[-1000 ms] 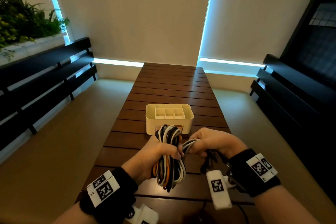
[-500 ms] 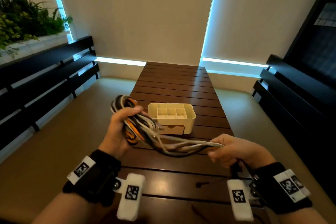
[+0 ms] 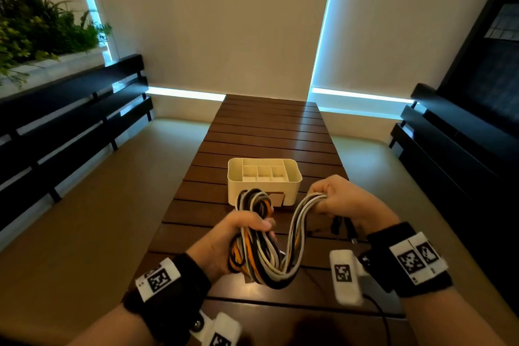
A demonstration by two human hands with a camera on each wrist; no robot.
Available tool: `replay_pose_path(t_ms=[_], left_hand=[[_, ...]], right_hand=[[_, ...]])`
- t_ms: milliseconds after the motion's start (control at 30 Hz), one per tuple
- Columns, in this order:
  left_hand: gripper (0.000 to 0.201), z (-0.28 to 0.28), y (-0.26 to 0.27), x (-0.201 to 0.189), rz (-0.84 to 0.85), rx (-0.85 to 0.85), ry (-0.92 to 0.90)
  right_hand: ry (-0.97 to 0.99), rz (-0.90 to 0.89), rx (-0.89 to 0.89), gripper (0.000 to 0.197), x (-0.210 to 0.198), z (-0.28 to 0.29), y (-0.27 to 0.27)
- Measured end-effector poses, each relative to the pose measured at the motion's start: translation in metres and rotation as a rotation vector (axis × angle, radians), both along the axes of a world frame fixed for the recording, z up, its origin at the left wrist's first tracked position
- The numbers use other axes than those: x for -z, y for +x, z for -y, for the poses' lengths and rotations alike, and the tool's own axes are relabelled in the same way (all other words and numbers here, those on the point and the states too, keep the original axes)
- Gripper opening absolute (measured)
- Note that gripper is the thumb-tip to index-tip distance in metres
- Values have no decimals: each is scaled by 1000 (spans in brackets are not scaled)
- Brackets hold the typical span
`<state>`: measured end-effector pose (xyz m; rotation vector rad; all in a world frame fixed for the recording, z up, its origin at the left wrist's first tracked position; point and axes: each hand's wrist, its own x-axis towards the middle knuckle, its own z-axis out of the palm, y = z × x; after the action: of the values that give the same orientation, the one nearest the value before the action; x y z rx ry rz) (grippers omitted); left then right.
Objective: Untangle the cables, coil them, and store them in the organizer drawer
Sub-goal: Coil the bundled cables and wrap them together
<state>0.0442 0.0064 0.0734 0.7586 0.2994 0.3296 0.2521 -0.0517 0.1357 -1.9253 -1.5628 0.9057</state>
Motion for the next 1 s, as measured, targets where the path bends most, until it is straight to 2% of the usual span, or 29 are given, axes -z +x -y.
replay_pose_path(t_ms=[100, 233, 300, 367, 500, 633, 733, 833, 900, 1000], left_hand=[[30, 1, 0, 9, -65, 15, -36], [26, 11, 5, 11, -196, 52, 38], [23, 11, 6, 11, -254, 12, 74], [17, 10, 4, 10, -273, -35, 115], [6, 10, 5, 11, -274, -93, 198], [38, 14, 9, 13, -307, -114, 228], [55, 18, 11, 11, -365, -141, 280], [52, 18, 11, 14, -382, -185, 304], [41, 19, 10, 16, -341, -205, 291], [40, 20, 7, 20, -260, -178, 244]], right_hand=[[75, -23, 68, 3, 0, -5, -11], [50, 83, 60, 8, 11, -14, -23], [57, 112, 98, 5, 18, -17, -27], [73, 149, 154, 2, 20, -15, -30], [52, 188, 223, 10, 21, -14, -39], [27, 258, 286, 10, 23, -15, -48], [12, 248, 330, 10, 23, -13, -54], [21, 147, 358, 7, 23, -11, -58], [3, 3, 359, 8, 21, -9, -59], [-73, -142, 283, 12, 12, -6, -59]])
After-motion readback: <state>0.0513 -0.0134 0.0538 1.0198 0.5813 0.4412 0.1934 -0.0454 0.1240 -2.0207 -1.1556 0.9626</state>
